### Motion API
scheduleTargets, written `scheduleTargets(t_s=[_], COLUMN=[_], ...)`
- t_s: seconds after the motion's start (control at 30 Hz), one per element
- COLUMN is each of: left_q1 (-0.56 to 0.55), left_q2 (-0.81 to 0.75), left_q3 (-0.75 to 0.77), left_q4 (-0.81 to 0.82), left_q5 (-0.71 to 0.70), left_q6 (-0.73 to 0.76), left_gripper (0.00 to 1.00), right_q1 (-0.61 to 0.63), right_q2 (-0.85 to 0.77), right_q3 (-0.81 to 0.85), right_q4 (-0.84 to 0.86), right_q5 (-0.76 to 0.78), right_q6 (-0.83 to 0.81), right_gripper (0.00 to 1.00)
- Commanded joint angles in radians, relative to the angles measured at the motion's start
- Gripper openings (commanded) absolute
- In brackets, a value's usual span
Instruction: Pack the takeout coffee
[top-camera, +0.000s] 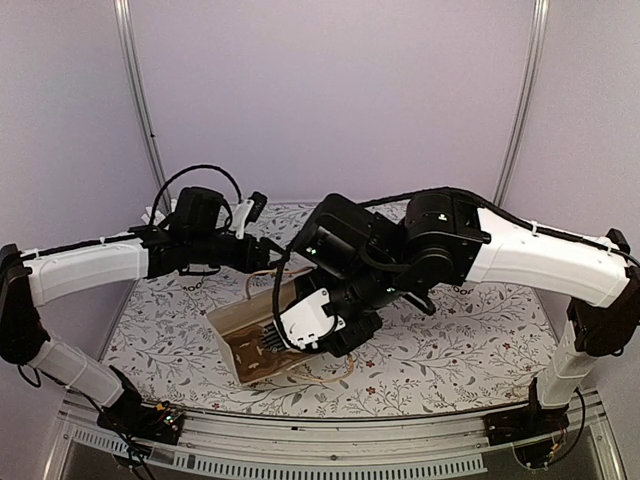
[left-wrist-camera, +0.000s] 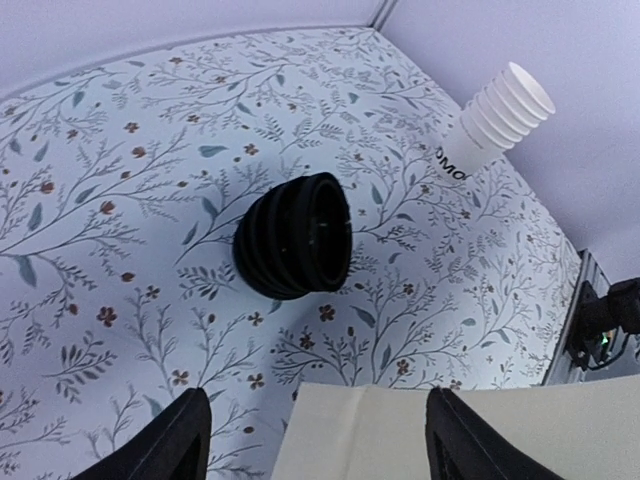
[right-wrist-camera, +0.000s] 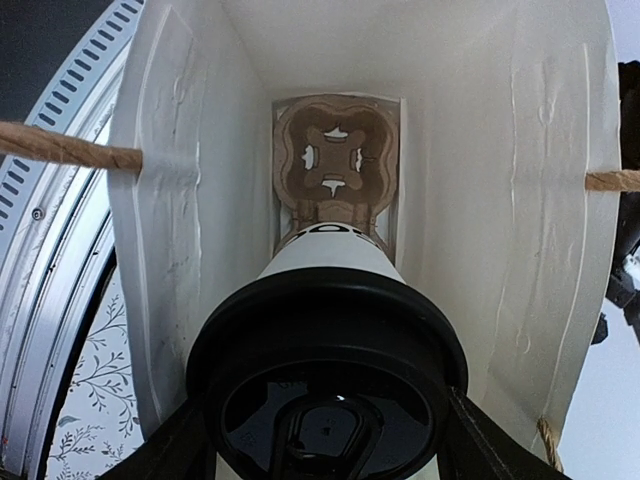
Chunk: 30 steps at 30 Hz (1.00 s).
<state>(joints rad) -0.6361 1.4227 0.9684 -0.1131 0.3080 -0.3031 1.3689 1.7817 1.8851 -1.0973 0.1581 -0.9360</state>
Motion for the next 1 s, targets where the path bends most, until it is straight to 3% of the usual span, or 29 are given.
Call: scheduleTargets(t_s=[0.0, 0.3, 0.53, 0.97], left_q1=[0.051, 0.004, -0.04, -0.04], left_q2=[-0.042, 0.021, 0.121, 0.17], left_q3=[-0.077, -0.16, -0.133, -0.124], left_q4=[-0.142, -0.085, -0.018, 0.096], left_q5=[-0.074, 0.039, 0.106, 0.19], left_q6=[0.0, -0.036, -0.023, -0.002], left_gripper=[0.75, 0.71, 0.69, 0.69], right_q1=[0.007, 0.011, 0.032, 0.011], right_q2=[-0.004, -0.016, -0.058, -0.045], right_q3=[-0.009, -0.058, -0.195, -0.219], right_q4=[-0.006, -0.002, 0.1, 0.182], right_q5=[-0.022, -0.019, 0.087, 0.184], right_q6=[0.007, 0.022, -0.032, -0.064], right_gripper=[0.48, 0.48, 0.48, 0.48])
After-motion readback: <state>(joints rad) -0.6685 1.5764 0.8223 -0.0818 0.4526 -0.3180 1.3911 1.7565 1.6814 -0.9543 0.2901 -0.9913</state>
